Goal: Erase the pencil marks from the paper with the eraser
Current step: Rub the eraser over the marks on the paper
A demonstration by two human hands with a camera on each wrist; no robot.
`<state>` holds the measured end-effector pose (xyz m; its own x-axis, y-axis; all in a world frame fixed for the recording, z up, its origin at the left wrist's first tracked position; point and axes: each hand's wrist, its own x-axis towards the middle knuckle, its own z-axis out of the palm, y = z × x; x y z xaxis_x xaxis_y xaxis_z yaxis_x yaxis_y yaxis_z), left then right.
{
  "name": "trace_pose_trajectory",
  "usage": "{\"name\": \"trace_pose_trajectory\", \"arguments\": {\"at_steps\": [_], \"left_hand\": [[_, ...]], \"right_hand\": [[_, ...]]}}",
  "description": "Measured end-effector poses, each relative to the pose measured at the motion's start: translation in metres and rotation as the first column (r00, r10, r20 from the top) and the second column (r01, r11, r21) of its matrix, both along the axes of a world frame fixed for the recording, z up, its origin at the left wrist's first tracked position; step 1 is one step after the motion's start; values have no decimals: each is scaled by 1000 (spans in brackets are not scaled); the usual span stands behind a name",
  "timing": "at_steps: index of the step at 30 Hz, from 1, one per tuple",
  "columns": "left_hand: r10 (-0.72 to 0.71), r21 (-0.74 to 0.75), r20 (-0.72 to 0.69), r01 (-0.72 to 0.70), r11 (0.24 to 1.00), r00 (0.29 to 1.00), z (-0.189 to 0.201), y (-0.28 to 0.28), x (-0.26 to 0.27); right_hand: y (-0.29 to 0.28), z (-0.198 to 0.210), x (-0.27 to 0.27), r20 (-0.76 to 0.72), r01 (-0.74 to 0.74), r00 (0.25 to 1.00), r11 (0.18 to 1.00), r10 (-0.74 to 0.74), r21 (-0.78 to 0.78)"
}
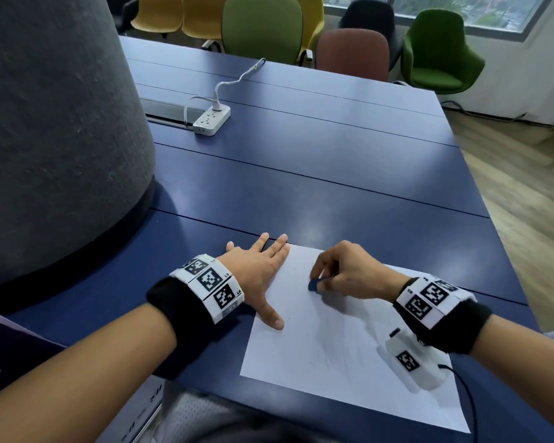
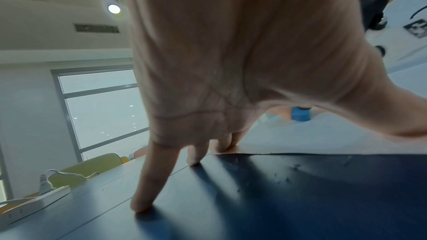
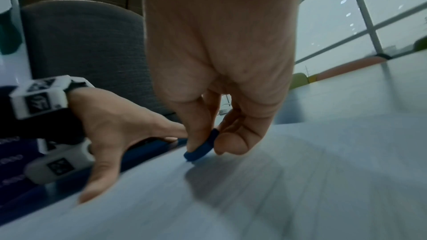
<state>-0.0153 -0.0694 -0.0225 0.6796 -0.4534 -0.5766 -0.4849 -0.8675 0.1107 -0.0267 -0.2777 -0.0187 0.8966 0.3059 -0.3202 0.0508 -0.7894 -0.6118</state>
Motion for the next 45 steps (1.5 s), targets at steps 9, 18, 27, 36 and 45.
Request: {"name": "trace_pose_trajectory", "arguments": {"at_steps": [9, 18, 27, 36, 45], "left_hand": [[-5, -7, 7, 5, 1000, 1000, -2, 2, 0], [-6, -13, 2, 6, 1000, 1000, -1, 2, 0], [-1, -18, -4, 1, 1000, 1000, -1, 2, 0], [-2, -9, -6, 2, 1000, 1000, 0, 2, -1], [0, -12, -15, 0, 1000, 1000, 0, 2, -1]], "right_hand": [[3, -5, -16, 19, 2, 1000, 999, -2, 34], [2, -2, -21, 5, -25, 1000, 999, 25, 26], [2, -2, -36, -38, -79, 996, 994, 82, 71], [5, 1, -51, -39, -150, 988, 987, 152, 60], [7, 1, -61, 17, -176, 984, 982, 175, 67]]}}
